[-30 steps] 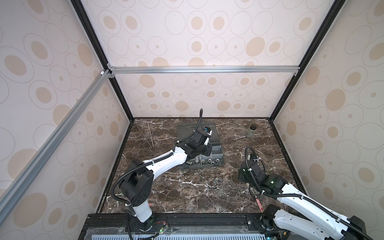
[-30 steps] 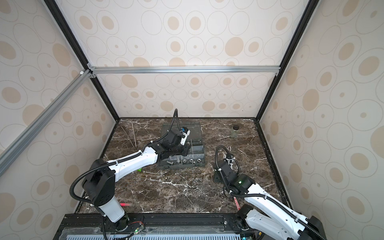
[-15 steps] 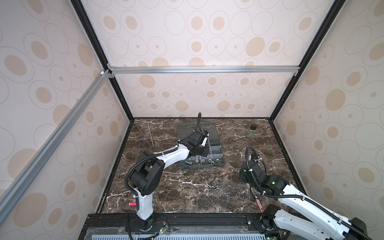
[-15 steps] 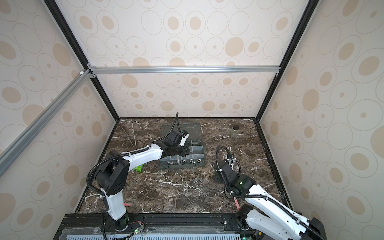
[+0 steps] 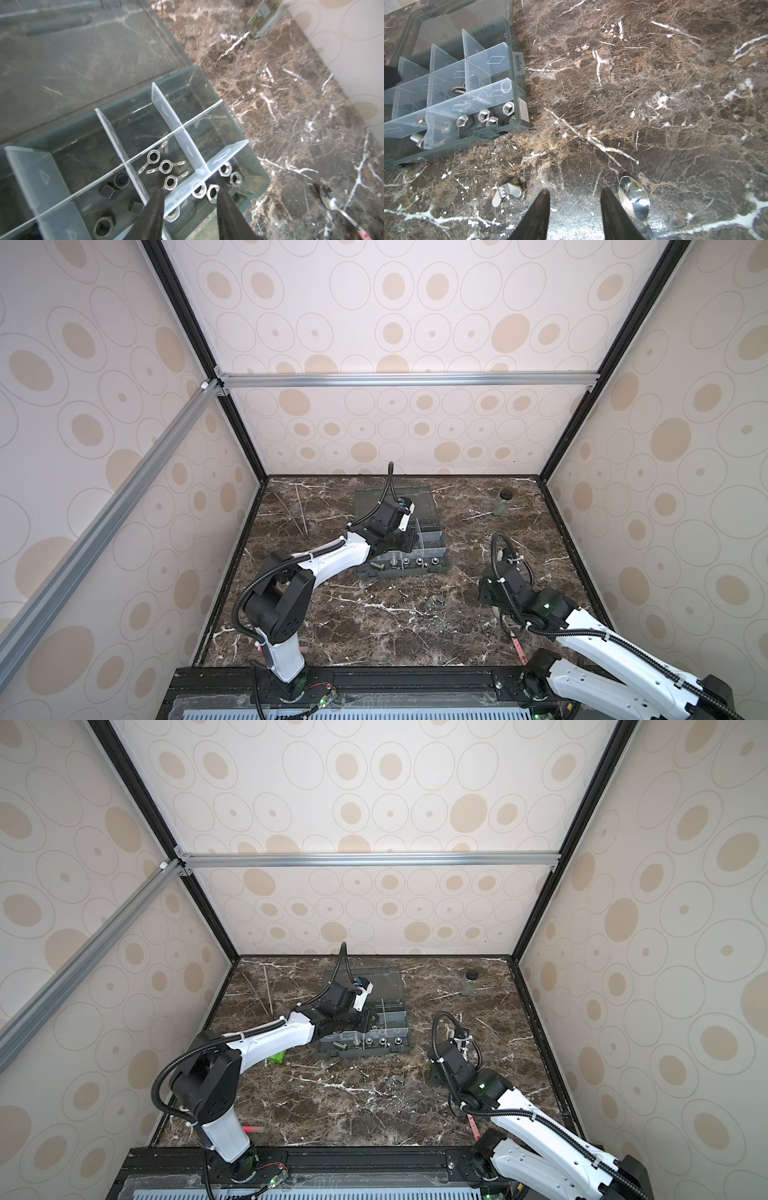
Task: Sort the screws and nuts into containers
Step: 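Open the left gripper to drop the wing nut into a compartment, then lower the right gripper onto the last wing nut while the left gripper draws back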
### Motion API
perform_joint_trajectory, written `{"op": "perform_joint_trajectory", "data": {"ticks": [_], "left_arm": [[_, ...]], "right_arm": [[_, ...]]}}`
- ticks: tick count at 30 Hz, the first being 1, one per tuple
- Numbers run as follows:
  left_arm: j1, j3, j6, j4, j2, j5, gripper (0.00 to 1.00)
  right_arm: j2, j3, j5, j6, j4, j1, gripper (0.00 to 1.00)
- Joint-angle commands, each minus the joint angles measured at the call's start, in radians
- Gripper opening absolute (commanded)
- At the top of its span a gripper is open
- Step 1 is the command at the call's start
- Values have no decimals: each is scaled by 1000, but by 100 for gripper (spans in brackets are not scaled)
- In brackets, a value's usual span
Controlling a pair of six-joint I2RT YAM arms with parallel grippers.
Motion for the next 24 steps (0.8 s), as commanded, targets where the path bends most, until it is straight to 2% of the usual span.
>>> {"op": "perform_joint_trajectory", "data": {"ticks": [1, 11, 16, 24], "left_arm": [[14, -46, -11, 61, -77, 0, 42], [68, -237, 20, 130, -323, -29, 45], [90, -336, 28, 192, -436, -31, 46], [122, -423, 33, 178, -537, -59, 47]], "right_arm": [[-1, 8, 11, 9, -23, -5, 44], [17, -13, -23, -20, 20, -5, 44], [69, -18, -95, -68, 83, -4, 44], [220, -3, -253, -163, 196, 1, 44]]}}
